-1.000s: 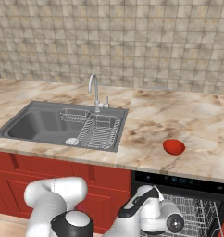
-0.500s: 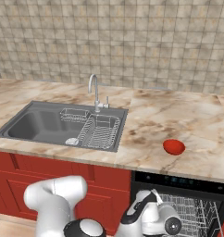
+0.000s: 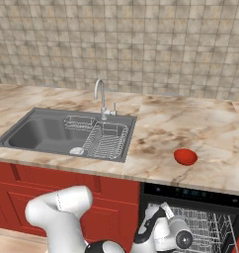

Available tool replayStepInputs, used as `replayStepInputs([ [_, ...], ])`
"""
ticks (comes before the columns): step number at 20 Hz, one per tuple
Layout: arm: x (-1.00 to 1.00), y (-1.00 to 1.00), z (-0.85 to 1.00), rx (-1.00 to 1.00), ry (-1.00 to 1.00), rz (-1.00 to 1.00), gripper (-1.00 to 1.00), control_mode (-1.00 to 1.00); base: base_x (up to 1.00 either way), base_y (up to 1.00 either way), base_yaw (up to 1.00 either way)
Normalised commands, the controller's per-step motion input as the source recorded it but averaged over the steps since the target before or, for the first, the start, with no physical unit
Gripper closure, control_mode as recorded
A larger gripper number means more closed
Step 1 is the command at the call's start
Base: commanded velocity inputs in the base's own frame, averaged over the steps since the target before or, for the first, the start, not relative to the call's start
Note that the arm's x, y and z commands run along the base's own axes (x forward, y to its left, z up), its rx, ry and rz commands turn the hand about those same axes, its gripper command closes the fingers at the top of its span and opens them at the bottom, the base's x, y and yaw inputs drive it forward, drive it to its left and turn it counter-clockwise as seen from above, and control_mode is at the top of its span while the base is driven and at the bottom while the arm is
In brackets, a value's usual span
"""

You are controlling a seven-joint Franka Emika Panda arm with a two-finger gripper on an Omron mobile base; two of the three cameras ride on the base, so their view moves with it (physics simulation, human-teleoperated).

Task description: Pick up the cup and bowl from the counter, place them in the dishwasher, and close the dishwasher door.

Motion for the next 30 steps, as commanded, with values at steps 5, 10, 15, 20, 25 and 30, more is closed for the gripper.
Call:
replayStepInputs([
  [5, 0.21, -0.1, -0.4, 0.01, 0.0, 0.0, 1.0, -1.0, 0.0, 0.0, 0.0],
  [10, 0.2, -0.1, -0.4, 0.0, 0.0, 0.0, 1.0, -1.0, 0.0, 0.0, 0.0],
  [15, 0.14, -0.14, -0.33, 0.0, 0.0, 0.0, 1.0, -1.0, 0.0, 0.0, 0.0],
  [20, 0.12, -0.15, -0.3, 0.0, 0.0, 0.0, 1.0, -1.0, 0.0, 0.0, 0.0],
  [25, 0.13, -0.17, -0.26, 0.0, 0.0, 0.0, 1.0, -1.0, 0.0, 0.0, 0.0],
  [30, 0.19, -0.15, -0.25, 0.0, 0.0, -0.01, 1.0, -1.0, 0.0, 0.0, 0.0],
])
